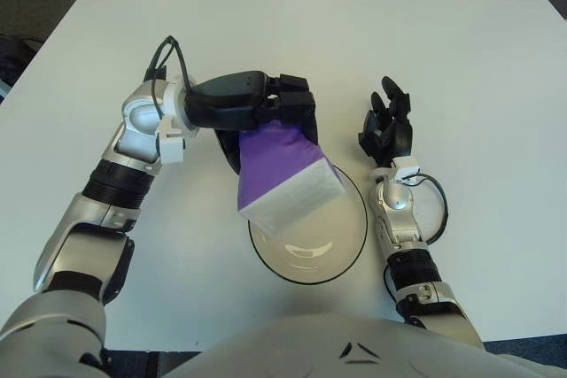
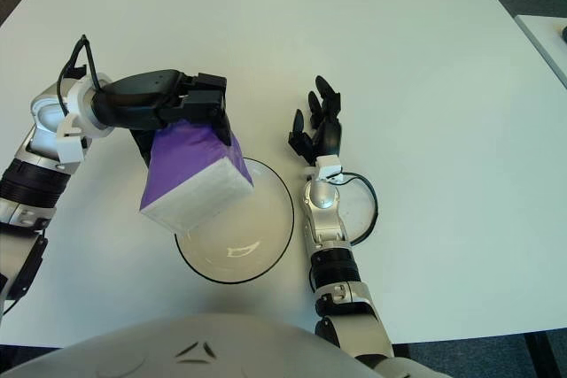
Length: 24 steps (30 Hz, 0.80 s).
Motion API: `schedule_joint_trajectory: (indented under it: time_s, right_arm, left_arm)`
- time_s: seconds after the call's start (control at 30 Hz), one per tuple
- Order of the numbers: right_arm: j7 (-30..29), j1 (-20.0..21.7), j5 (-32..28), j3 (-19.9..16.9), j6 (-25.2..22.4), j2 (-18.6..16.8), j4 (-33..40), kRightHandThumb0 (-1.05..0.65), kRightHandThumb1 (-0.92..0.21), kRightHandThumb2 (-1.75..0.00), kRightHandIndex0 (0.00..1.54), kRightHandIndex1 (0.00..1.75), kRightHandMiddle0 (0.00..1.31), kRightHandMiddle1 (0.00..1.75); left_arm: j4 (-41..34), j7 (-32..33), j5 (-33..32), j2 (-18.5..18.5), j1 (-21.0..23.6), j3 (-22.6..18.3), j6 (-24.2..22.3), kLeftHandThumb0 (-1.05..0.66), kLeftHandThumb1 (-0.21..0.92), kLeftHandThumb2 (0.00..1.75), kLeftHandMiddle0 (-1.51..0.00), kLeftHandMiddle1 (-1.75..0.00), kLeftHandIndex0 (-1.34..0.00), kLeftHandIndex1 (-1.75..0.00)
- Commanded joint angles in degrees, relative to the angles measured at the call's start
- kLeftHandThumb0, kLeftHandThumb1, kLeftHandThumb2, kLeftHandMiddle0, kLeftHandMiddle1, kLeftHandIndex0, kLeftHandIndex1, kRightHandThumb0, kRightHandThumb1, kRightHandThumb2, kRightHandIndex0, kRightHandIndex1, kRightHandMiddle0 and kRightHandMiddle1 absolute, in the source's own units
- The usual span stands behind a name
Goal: Put the tissue paper into the plate.
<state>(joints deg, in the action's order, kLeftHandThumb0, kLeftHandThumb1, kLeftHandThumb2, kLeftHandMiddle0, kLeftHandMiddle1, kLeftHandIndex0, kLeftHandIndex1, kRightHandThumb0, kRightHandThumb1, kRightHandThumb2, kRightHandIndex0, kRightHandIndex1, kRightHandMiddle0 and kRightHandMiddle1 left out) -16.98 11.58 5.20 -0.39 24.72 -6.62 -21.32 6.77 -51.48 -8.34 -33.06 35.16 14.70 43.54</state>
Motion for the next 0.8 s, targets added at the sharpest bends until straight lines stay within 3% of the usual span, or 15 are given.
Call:
schedule_joint_trajectory:
  time_s: [0.0, 0.33, 0.5, 0.77]
  right_arm:
    - [-0.3, -6.8, -0.6, -1.4, -4.8, -0.1, -9.9, -0.67, -0.92, -0.69, 0.30, 0.00, 0.00, 0.52]
    - [-0.5, -6.2, -0.4, -1.6, -4.2, -0.1, -11.0, -0.67, -0.92, -0.70, 0.31, 0.01, 0.00, 0.53]
    - [-0.7, -6.1, -0.3, -1.7, -4.1, -0.1, -11.1, -0.66, -0.92, -0.70, 0.32, 0.01, 0.00, 0.54]
    - [-0.6, -6.2, -0.6, -1.8, -3.6, -0.3, -11.2, -0.65, -0.92, -0.70, 0.32, 0.01, 0.00, 0.56]
  left_arm:
    - [0.3, -1.6, 1.5, 0.3, -0.5, 1.4, 4.6, 0.00, 0.14, 1.50, -0.76, -1.68, -0.51, -1.75]
    - [1.7, 0.7, 8.6, 0.2, -1.2, 0.5, 9.2, 0.00, 0.17, 1.47, -0.75, -1.67, -0.49, -1.75]
    - [3.4, 5.7, 17.6, 1.2, -0.7, -1.5, 12.9, 0.00, 0.18, 1.46, -0.74, -1.67, -0.49, -1.75]
    - [6.2, 10.4, 23.9, 1.6, 0.5, -1.3, 15.1, 0.00, 0.18, 1.46, -0.74, -1.68, -0.48, -1.75]
